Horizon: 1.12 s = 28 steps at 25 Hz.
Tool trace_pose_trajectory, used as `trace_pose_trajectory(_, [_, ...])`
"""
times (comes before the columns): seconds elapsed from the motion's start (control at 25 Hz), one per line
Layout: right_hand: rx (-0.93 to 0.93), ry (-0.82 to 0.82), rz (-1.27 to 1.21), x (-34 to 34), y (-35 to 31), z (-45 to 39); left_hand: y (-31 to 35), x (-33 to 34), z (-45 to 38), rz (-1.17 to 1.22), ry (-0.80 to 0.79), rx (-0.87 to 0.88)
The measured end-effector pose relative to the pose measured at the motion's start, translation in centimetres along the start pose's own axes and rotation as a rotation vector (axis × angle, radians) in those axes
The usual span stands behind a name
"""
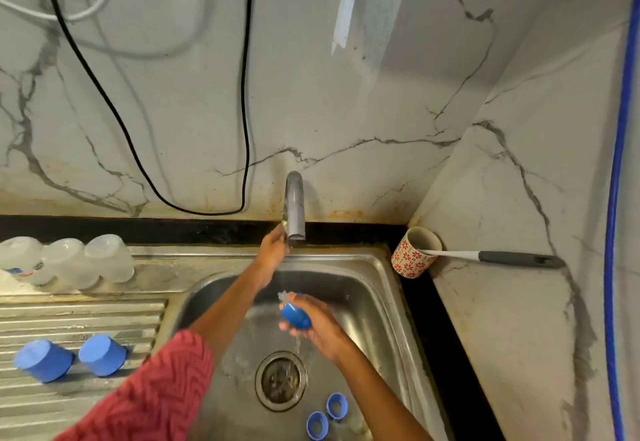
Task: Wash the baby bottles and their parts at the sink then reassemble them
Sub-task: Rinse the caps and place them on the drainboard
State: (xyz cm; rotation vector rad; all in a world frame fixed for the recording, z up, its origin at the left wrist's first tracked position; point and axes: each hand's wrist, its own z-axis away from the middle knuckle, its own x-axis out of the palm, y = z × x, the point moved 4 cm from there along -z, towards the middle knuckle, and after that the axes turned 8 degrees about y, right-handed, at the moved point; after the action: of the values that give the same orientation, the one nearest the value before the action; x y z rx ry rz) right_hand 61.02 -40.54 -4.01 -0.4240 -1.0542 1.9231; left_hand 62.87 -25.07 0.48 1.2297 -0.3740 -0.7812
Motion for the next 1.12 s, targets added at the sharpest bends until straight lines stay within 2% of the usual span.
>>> trace_pose_trajectory(0.08, [-0.042, 0.062, 0.563, -1.0, 1.6, 1.6, -5.5, -0.2, 2.6, -0.125, 0.042, -0.073])
trace_pose_trajectory(0.16, [-0.125, -0.013, 1.302, -1.6, 3.4, 1.9, -11.6, 0.1, 6.7, -0.312, -0.162, -0.168])
trace_pose_trajectory(0.2, [-0.178, -0.042, 1.488, -1.7, 3.7, 2.2, -13.5, -0.4, 8.3, -0.454, -0.241, -0.185])
trace_pose_trajectory(0.24, [-0.23, -0.049, 1.546, -1.8, 3.8, 2.6, -14.3, -1.3, 10.1, -0.588, -0.256, -0.156])
trace_pose_trajectory(0.4, [-0.553, -0.001, 1.45, -0.8, 3.2, 4.7, -13.3, -4.6, 16.7, -0.77, -0.115, -0.035])
trace_pose_trajectory(0.48, [-0.532, -0.149, 1.616, 0.2, 4.8, 6.3, -12.6, -6.3, 18.9, -0.839, -0.003, 0.009])
trace_pose_trajectory(0.56, [-0.372, -0.337, 1.88, 0.2, 6.5, 7.6, -12.5, -8.4, 20.5, -0.843, 0.066, 0.029])
trace_pose_trajectory(0.6, [-0.367, -0.36, 1.923, 0.5, 6.4, 8.3, -12.4, -9.8, 21.7, -0.839, 0.108, 0.039])
trace_pose_trajectory(0.64, [-0.437, -0.343, 1.936, 1.3, 5.9, 8.7, -12.1, -11.3, 22.9, -0.816, 0.161, 0.057])
trace_pose_trajectory(0.72, [-0.648, -0.301, 1.9, 4.0, 4.4, 9.9, -11.2, -14.2, 24.9, -0.789, 0.242, 0.072])
trace_pose_trajectory(0.8, [-0.783, -0.27, 1.773, 7.3, 3.0, 11.4, -10.7, -17.1, 26.4, -0.771, 0.295, 0.049])
trace_pose_trajectory(0.96, [-0.9, -0.355, 1.498, 14.4, 0.8, 14.0, -10.4, -23.6, 27.5, -0.773, 0.388, 0.042])
trace_pose_trajectory(1.12, [-1.066, -0.435, 1.39, 22.9, 0.0, 15.8, -12.3, -31.3, 26.5, -0.828, 0.431, 0.032])
